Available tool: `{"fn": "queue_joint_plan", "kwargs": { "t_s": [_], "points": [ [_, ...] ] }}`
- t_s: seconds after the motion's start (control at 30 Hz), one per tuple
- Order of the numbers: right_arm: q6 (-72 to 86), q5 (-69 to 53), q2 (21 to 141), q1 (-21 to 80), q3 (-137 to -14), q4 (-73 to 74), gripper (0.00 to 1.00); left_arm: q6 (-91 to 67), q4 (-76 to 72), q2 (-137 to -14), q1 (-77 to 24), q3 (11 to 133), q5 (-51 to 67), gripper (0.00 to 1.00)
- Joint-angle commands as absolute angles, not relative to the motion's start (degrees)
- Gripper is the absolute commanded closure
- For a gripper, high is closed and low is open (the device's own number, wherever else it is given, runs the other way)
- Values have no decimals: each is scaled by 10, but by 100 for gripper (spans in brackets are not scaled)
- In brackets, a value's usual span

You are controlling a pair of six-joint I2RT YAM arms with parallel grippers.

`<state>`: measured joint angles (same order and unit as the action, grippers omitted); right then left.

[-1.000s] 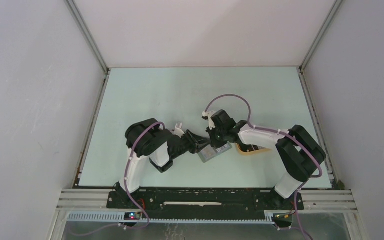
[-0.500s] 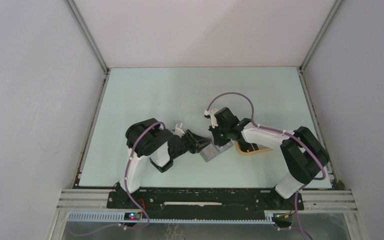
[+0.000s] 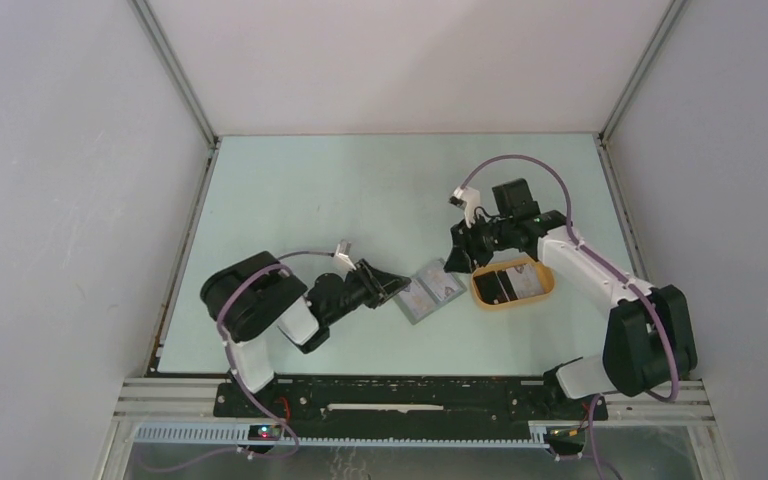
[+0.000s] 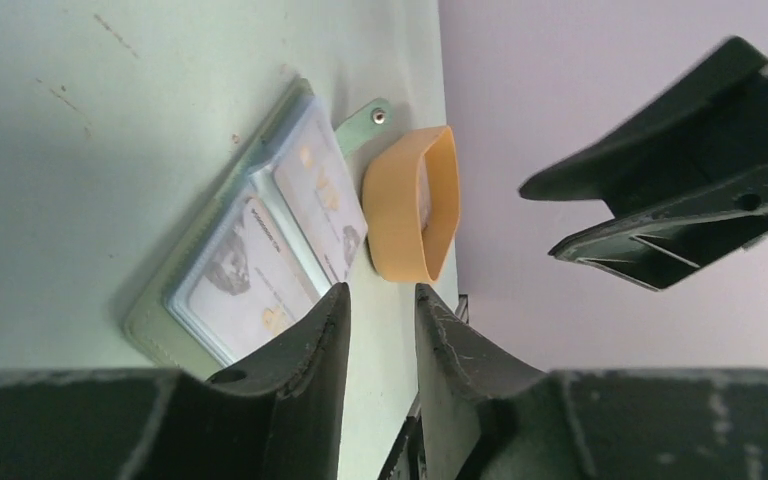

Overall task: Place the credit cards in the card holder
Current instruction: Insert the credit card into the card holder, then turn over the card slot in the card holder.

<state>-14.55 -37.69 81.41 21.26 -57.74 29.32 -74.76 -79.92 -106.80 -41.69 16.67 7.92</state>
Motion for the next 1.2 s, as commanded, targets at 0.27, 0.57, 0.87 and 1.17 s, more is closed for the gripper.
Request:
{"fn": "queue_joint_plan", "kwargs": {
  "t_s": [0.27, 0.57, 0.87, 1.17],
  "points": [
    [-156, -419, 905, 212, -638, 345, 48, -558, -606, -794, -428, 93, 15, 62],
    [-148, -360, 966, 217, -656, 350, 47, -371, -124, -548, -527, 219, -215, 48],
    [-144, -351, 1005, 214, -664, 356, 45, -409, -152, -362, -527, 116, -290, 0],
    [-143, -345, 1033, 215, -669, 362, 45, -438, -187, -240, -525, 29, -282, 0]
  ]
}}
